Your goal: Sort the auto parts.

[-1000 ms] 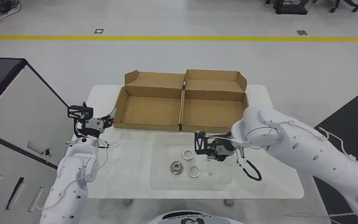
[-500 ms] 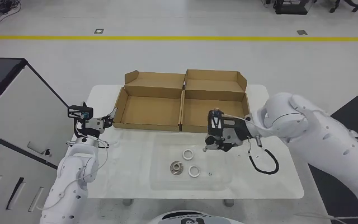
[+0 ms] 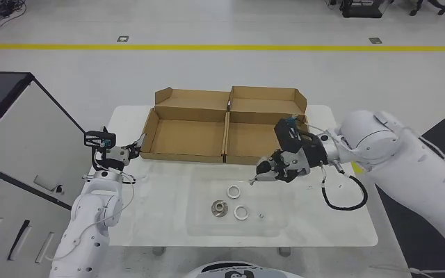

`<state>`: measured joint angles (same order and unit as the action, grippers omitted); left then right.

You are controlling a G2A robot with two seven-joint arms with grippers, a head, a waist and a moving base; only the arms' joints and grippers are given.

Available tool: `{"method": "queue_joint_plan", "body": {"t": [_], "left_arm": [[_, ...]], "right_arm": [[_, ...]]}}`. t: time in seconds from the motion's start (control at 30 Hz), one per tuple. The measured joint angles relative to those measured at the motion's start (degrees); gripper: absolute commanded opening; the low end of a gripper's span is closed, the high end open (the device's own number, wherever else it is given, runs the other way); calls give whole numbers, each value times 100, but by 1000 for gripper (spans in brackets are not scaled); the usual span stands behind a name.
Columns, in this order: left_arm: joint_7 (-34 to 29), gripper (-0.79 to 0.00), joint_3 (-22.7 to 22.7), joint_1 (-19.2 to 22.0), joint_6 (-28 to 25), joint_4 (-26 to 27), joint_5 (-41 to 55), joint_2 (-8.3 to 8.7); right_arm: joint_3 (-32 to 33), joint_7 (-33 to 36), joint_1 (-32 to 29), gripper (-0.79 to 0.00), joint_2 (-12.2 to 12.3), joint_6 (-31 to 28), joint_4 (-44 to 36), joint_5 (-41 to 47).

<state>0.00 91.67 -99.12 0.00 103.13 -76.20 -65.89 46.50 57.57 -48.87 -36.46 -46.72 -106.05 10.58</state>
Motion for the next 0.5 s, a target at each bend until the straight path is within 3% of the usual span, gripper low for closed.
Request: {"method": "queue_joint_plan", "body": {"t": [0.5], "left_arm": [[0,0,0,0,0,0,0,0]], "right_arm": [[-1515,-1145,1336,-785,-267,-1137,410,805]]}}
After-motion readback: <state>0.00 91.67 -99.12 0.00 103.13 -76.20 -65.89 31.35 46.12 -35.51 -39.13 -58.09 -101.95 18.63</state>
